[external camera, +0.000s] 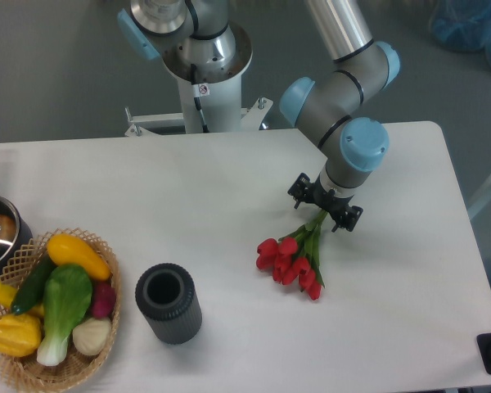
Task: Pick up the flowers from the table
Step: 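Lower the gripper around the tulip stems below the blooms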
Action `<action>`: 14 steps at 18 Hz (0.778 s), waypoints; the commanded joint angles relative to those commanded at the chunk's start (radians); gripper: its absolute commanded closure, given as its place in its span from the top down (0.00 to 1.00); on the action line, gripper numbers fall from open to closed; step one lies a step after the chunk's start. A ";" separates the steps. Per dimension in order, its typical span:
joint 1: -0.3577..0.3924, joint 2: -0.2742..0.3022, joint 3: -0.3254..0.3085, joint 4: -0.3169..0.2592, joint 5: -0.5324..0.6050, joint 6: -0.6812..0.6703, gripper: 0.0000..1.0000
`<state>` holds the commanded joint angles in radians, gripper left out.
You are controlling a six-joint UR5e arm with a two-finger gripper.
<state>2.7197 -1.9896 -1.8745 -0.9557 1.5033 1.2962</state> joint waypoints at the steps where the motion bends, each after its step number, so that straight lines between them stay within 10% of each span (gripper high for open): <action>1: 0.000 0.002 0.000 -0.002 0.000 0.000 1.00; 14: -0.006 0.003 0.011 -0.003 0.005 0.000 0.64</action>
<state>2.7136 -1.9865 -1.8638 -0.9587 1.5079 1.2962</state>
